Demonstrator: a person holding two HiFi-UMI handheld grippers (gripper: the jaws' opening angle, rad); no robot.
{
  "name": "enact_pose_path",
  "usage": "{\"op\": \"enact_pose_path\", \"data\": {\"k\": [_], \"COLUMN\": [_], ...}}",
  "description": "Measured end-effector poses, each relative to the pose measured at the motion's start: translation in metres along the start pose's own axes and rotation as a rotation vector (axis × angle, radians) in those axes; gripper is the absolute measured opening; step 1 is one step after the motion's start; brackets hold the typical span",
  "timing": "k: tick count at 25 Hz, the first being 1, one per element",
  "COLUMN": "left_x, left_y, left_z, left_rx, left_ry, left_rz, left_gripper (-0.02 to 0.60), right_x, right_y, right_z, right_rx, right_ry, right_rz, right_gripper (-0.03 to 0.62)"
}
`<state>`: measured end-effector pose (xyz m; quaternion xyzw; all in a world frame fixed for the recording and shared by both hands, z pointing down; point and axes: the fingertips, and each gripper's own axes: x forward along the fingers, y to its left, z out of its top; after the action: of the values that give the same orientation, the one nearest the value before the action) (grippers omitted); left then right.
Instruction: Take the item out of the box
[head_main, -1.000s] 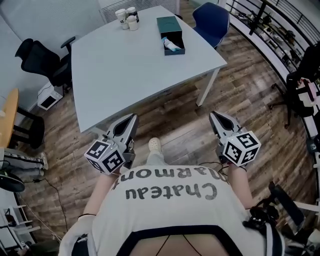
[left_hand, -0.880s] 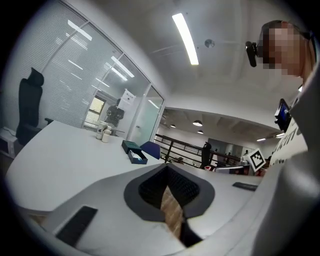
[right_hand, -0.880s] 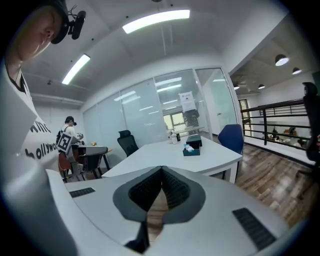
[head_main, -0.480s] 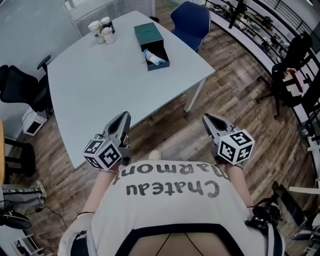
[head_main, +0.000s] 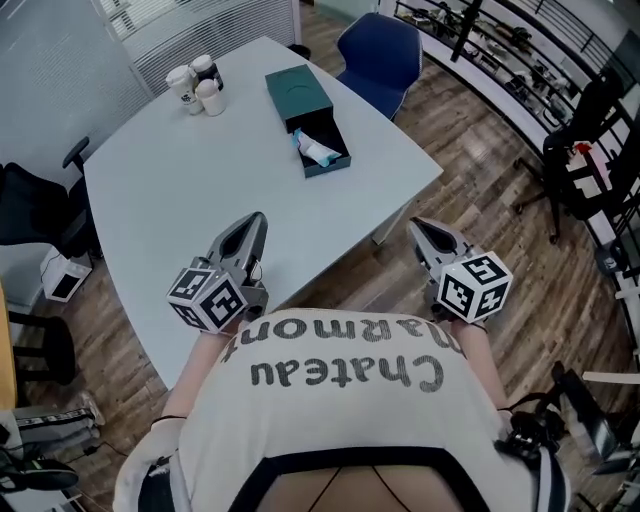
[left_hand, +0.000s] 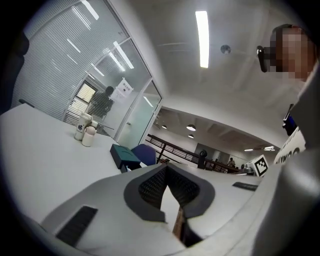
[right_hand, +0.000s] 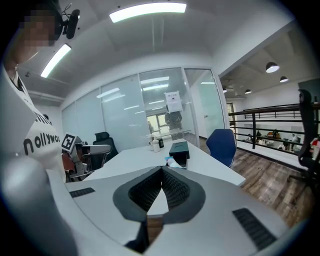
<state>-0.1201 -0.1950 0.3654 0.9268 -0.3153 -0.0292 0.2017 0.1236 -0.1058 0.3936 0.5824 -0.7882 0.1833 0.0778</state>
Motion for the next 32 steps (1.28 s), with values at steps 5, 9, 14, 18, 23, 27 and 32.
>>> {"op": "enact_pose_path", "data": {"k": [5,9,14,18,23,27,32], "left_x": [0.017,0.024,0.026,0.042,0.060,0.076,0.082], "left_y": [0.033,0.040,0.037,0.053,0.071,0.087,0.117], "left_z": [0.011,0.005,-0.010,-0.013,-0.006,-0.001,-0.003], "left_rx": [-0.001,0.009,0.037,0.029,0.049,0.026,-0.073], "left_ry": [-0.002,0.014,0.046,0.062,0.064,0.045,-0.001], "left_rz": [-0.011,-0.034,-0.034,0.002,0.046,0.096,0.257], "left_gripper": [-0.011,-0.011,-0.011,-0.011,-0.011,-0.011,-0.011], "right_x": [0.038,0.052,0.058,0.085,0.128,0.168,0.227], "right_y": [0.000,-0.003,0.000,-0.009,-0.022,-0.035,-0.049], "right_z": [0.004,-0.002,-0.016,-0.013,-0.003,0.005,0.014], "right_rx": [-0.010,0.001,0.019,0.043,0.037,0.014,-0.038], "right_ry": [0.021,0.041,0.080,0.107,0.149,0.193,0.260], "right_rz": [0.000,-0.004,0.013,0.043,0.117,0.200,0.335], "right_gripper": [0.000,0.000,0.000,0.000,0.000,0.000,0.000]}}
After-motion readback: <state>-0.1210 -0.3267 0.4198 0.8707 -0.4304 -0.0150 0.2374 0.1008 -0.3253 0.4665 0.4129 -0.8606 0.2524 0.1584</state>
